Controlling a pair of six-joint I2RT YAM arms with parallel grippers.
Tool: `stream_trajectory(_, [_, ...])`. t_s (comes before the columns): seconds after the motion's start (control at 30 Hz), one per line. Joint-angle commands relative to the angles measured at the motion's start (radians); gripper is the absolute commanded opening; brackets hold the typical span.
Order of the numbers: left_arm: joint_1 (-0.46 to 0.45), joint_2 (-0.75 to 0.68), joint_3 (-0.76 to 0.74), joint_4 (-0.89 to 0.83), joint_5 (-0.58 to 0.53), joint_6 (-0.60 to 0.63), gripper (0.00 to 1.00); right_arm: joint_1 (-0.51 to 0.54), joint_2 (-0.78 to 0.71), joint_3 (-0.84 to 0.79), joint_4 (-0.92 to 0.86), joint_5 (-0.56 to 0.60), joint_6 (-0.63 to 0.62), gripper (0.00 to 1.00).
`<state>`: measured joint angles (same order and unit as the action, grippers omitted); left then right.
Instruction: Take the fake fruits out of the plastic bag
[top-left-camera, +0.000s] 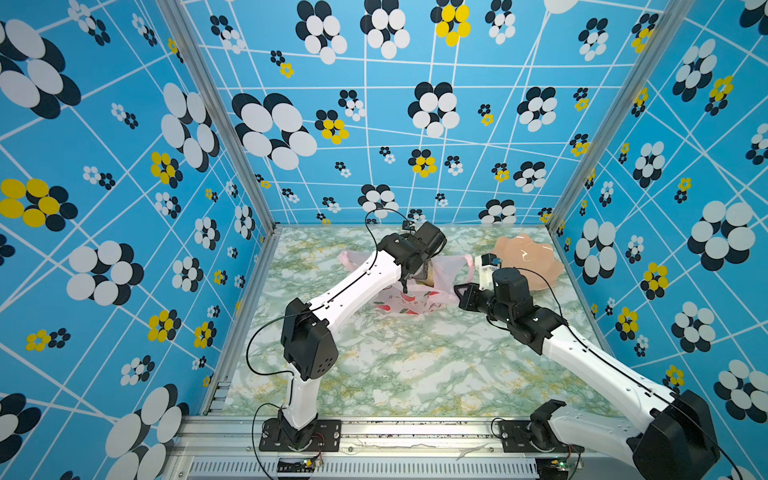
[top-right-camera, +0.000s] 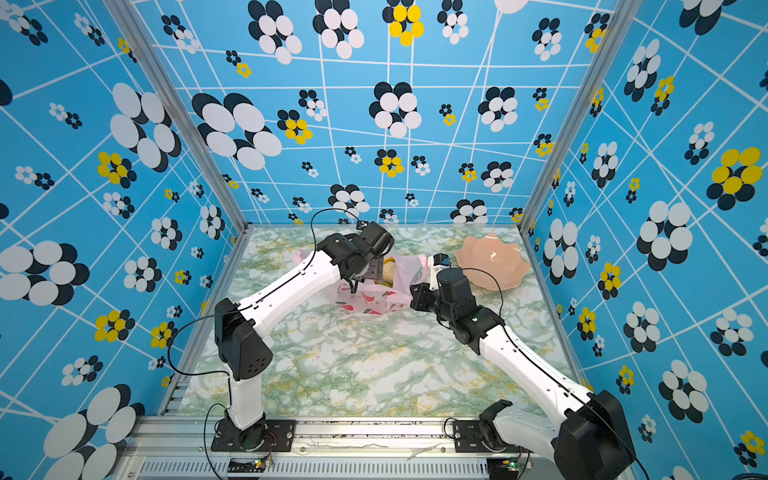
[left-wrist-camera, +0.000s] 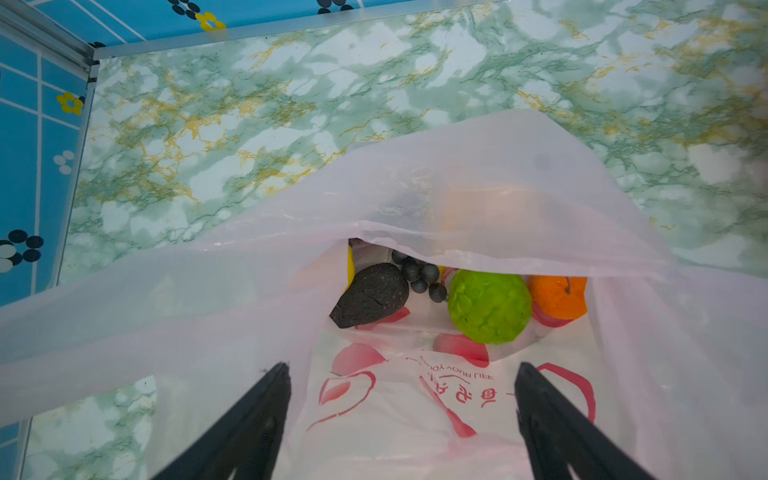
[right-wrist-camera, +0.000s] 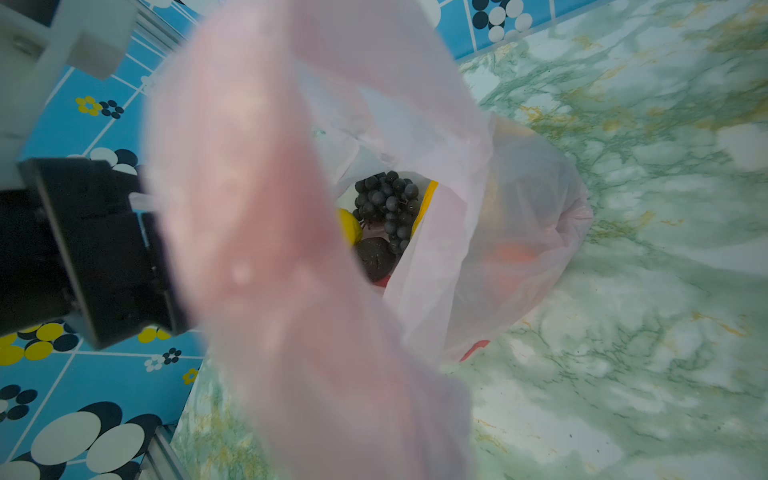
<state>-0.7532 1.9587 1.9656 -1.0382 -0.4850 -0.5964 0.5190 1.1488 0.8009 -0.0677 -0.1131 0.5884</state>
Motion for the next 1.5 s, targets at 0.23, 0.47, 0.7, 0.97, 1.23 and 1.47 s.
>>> stream_trajectory(0.23, [0.027,-0.030,-0.158,-0.042,-0.073,-0.083,0.92,0.027,-0.007,-0.037,0.023,-0.031,-0.001,0.00])
stream_trajectory(0.47, [0.069,-0.054,-0.255,-0.006,-0.067,-0.088,0.99,0.058,0.007,-0.032,-0.004,-0.007,-0.016,0.00])
stream_trajectory(0.7, [0.142,-0.085,-0.365,0.137,0.082,-0.081,1.00,0.081,0.003,-0.032,-0.040,0.041,-0.021,0.00])
stream_trajectory(0.97, [0.195,-0.083,-0.444,0.259,0.229,-0.087,0.86,0.082,0.000,-0.032,-0.058,0.059,-0.013,0.00])
stream_trajectory(1.23, [0.226,-0.103,-0.511,0.371,0.333,-0.092,0.44,0.082,0.019,-0.018,-0.071,0.096,-0.002,0.00])
stream_trajectory(1.47, [0.248,-0.237,-0.601,0.491,0.350,-0.046,0.14,0.059,0.022,0.026,-0.113,0.118,-0.021,0.00])
